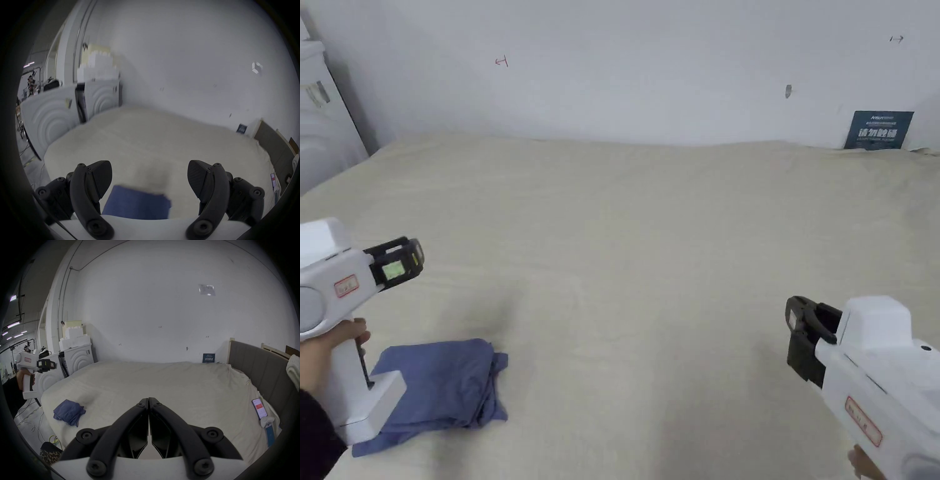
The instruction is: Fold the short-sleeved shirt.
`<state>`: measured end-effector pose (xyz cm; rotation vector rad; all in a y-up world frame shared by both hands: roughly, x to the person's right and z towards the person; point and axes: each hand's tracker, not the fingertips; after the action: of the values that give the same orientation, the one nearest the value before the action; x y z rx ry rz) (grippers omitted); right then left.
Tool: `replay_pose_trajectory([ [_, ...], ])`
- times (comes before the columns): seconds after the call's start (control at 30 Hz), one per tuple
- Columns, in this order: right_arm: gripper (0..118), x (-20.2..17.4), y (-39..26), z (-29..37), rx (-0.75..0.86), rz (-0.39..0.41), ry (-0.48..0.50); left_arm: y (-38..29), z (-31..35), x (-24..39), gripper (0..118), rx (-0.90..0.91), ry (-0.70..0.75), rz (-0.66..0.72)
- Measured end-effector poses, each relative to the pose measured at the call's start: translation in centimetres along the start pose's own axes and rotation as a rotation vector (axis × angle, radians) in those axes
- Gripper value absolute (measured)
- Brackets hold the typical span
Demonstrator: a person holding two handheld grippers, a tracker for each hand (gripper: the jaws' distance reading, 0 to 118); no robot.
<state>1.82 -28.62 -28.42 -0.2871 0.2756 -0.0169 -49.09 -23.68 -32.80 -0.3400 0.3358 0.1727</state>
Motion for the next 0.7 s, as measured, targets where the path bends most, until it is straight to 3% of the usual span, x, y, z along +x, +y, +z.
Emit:
replay_pose_trajectory([
  [0.23, 0, 1.7, 3.8, 3.1, 0.101, 0.009, -0.063, 1.5, 6.8, 7.9, 100, 0.199, -0.088, -0.058],
  [0.47, 0, 3.4, 5.6, 5.5, 0.201, 0.027, -0.143, -1.8, 9.7, 14.9, 93, 0.374, -0.105, -0.144],
  [0.53, 0, 3.7, 5.8, 5.9, 0.218, 0.036, -0.162, -2.9, 10.2, 16.4, 82, 0.417, -0.148, -0.169],
  [0.63, 0, 4.2, 5.7, 6.4, 0.233, 0.033, -0.181, -4.5, 10.8, 18.7, 74, 0.434, -0.172, -0.203],
  [0.7, 0, 4.4, 5.5, 6.6, 0.239, 0.028, -0.193, -5.3, 10.8, 19.6, 49, 0.417, -0.203, -0.22],
])
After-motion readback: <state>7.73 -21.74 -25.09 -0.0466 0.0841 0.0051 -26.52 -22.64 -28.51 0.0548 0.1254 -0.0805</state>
